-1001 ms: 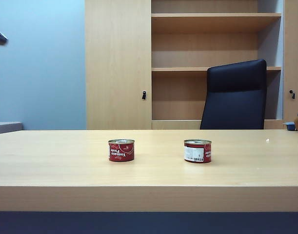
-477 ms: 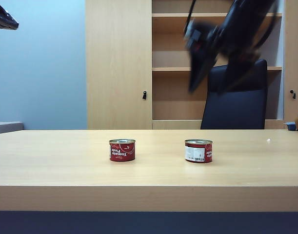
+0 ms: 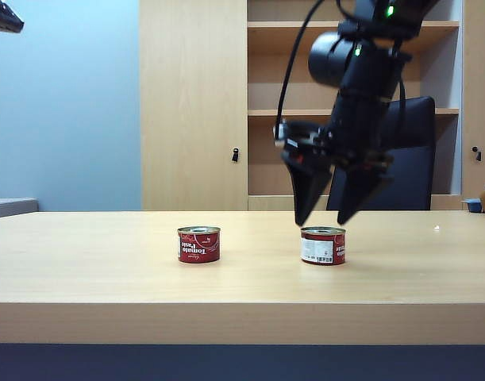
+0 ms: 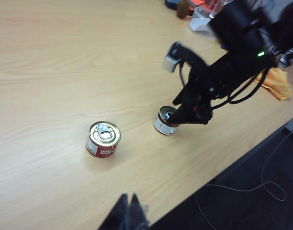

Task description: Stack a can of tomatoes on the right onto the can of tomatoes on the left.

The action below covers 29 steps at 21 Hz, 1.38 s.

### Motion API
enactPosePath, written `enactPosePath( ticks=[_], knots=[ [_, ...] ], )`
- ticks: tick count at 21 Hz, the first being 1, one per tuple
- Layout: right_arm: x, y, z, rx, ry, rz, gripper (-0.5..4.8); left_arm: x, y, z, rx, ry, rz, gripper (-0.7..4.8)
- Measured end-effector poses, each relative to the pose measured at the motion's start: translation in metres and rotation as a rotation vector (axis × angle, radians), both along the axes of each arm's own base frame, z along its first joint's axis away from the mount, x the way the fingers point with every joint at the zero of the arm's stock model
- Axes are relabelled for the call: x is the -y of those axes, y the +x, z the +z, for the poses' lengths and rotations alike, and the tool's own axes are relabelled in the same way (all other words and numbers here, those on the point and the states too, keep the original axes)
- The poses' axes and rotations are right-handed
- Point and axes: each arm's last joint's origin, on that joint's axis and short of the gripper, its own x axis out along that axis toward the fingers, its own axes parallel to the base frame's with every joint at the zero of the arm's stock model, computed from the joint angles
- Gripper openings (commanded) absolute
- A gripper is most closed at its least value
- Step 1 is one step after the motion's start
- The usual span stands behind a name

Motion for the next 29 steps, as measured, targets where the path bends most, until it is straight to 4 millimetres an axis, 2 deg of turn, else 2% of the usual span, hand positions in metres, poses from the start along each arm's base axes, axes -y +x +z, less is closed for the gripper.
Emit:
enactPosePath(
  ticks=[5, 8, 10, 11, 13, 15, 18, 22, 25, 27, 29],
  knots=[
    [-0.001, 0.004, -0.014, -0.033, -0.017, -0.003, 3.95, 0.0, -0.003, 0.0, -0.002, 0.0, 0.001, -0.01],
    [-0.002, 0.006, -0.022, -0.053, -0.025, -0.002, 3.39, 0.0, -0.003, -0.001, -0.018, 0.0, 0.001, -0.01],
    [-0.003, 0.006, -0.024, -0.058, -0.026, -0.001, 3.3, 0.0, -0.003, -0.001, -0.021, 0.0, 0.001, -0.01],
    [-0.003, 0.006, -0.025, -0.057, -0.028, 0.001, 3.23, 0.0, -0.004, -0.001, -0.023, 0.0, 0.001, -0.01],
    [-0.004, 0.008, -0.024, -0.04, -0.02, 0.001, 2.67, 0.0, -0.004, -0.002, -0.031, 0.0, 0.001, -0.01],
    [-0.004, 0.009, -0.021, -0.031, -0.017, 0.002, 2.55, 0.0, -0.004, -0.002, -0.034, 0.0, 0.001, -0.01],
    [-0.007, 0.012, -0.013, -0.008, -0.008, 0.004, 2.55, 0.0, -0.004, -0.002, -0.034, 0.0, 0.001, -0.01],
    [-0.02, 0.017, 0.007, 0.051, 0.015, 0.028, 2.55, 0.0, -0.004, -0.002, -0.034, 0.0, 0.001, -0.01],
    [-0.04, 0.018, 0.032, 0.129, 0.051, 0.07, 2.55, 0.0, -0.004, -0.002, -0.034, 0.0, 0.001, -0.01],
    [-0.061, 0.015, 0.05, 0.205, 0.092, 0.114, 2.54, 0.0, -0.004, -0.002, -0.034, 0.0, 0.002, -0.01],
    [-0.078, 0.012, 0.061, 0.263, 0.129, 0.153, 2.51, 0.0, -0.004, -0.002, -0.033, 0.0, 0.001, -0.01]
  ],
)
